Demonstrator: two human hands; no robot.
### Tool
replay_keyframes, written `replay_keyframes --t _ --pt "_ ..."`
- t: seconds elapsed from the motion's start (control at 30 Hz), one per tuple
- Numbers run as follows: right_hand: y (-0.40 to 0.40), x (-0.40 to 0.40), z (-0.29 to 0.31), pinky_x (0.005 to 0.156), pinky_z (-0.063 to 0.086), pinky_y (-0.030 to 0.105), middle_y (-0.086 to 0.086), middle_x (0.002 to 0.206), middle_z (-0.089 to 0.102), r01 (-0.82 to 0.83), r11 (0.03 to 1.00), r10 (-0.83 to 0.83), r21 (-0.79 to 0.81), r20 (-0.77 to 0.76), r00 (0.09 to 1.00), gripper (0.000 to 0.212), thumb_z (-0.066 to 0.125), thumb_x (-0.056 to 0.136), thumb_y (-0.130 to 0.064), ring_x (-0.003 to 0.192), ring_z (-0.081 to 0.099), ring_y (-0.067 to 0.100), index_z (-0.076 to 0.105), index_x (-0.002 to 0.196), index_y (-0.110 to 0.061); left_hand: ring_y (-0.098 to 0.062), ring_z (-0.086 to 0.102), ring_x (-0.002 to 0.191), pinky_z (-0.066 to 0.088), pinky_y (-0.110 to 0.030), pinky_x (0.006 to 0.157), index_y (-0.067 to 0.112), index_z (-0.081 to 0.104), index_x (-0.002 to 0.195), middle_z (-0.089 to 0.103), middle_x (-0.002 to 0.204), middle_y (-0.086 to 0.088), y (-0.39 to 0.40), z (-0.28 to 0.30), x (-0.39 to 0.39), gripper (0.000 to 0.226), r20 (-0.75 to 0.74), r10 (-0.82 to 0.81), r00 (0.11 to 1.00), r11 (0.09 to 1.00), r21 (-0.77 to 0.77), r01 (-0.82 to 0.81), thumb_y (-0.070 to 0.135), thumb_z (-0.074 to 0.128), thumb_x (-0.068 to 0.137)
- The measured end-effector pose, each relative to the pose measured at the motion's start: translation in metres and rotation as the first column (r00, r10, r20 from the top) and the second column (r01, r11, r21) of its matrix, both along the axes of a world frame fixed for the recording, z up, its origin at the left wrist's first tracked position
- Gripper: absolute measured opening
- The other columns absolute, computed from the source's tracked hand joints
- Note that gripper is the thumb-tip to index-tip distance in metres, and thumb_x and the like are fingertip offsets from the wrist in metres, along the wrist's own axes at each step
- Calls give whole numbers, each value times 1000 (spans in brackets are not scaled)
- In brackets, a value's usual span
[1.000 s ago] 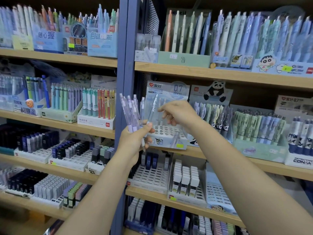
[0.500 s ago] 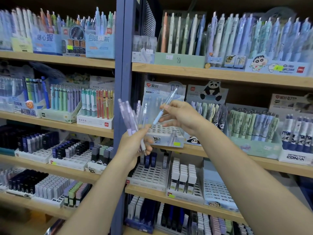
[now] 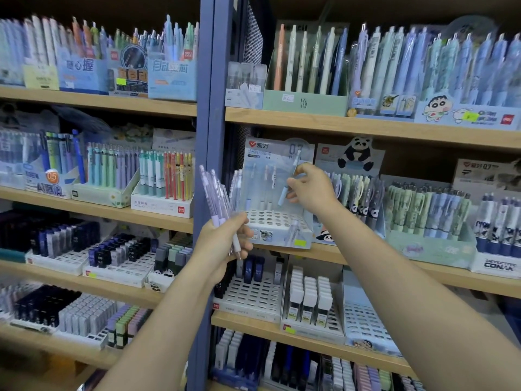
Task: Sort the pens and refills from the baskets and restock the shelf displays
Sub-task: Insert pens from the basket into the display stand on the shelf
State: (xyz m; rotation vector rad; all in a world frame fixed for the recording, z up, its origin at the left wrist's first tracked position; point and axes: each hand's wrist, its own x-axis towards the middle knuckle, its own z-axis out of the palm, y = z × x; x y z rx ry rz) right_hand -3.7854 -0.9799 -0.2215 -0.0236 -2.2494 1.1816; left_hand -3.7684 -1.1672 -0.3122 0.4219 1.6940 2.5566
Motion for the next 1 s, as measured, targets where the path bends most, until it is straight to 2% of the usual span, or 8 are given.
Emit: replay_keyframes --t 0.17,0.33,0.43,0.57,0.73,0.83,0.93,1.0 --pt "0 -5 0 80 60 48 18 100 68 15 997 -18 73 35 999 11 58 98 -8 86 71 35 54 89 -12 -16 54 54 47 -26 47 12 70 104 65 68 -3 5 -1 1 18 -25 -2 1000 1000 -6 2 28 65 98" --pt "-2 -10 -3 79 60 47 18 102 67 29 995 -33 91 43 999 12 59 98 -8 82 72 33 56 87 -14 -13 47 52 43 -25 46 13 72 105 60 65 -2 6 -2 2 20 -47 4 999 1000 -18 -4 30 62 99" --pt "-4 -13 -4 83 59 46 16 90 70 44 990 -54 133 73 996 7 59 98 -10 78 72 29 63 93 -6 -14 41 50 38 -24 43 11 72 105 54 63 -1 7 -4 1 22 -48 10 999 1000 -24 -11 29 61 100" --pt "-8 -23 -5 86 57 51 28 95 71 87 985 -106 152 122 987 25 60 97 -12 89 71 38 68 98 12 -14 38 47 32 -24 43 4 66 105 48 58 0 9 -3 -1 22 -24 -3 1000 1000 -25 2 25 65 98" --pt "-11 -36 -7 79 61 49 19 84 71 125 984 -150 124 216 965 20 65 94 -12 77 71 33 67 87 6 -13 35 46 28 -24 42 6 61 103 45 57 0 9 -1 -4 18 -37 -13 999 1000 -22 12 21 66 96" --pt "-13 -36 -10 68 62 40 14 79 69 150 973 -192 175 250 949 18 65 93 -14 71 69 27 61 78 -4 -13 34 47 26 -25 42 11 52 86 44 60 -2 6 -2 -5 20 -64 -38 997 999 -27 36 21 64 98" --pt "-14 -29 -8 50 48 28 9 66 63 231 941 -278 249 172 945 30 67 92 -17 61 63 23 56 67 -6 -13 34 47 26 -24 42 12 47 86 45 60 -2 4 -3 -5 21 -72 -50 996 999 -17 49 17 62 99" --pt "-15 -20 -6 60 53 30 17 67 65 244 939 -260 244 34 965 23 63 93 -14 64 66 27 59 73 -4 -14 36 46 28 -24 41 11 47 87 47 61 -2 4 -4 -5 20 -68 -61 996 998 -3 61 16 62 98"
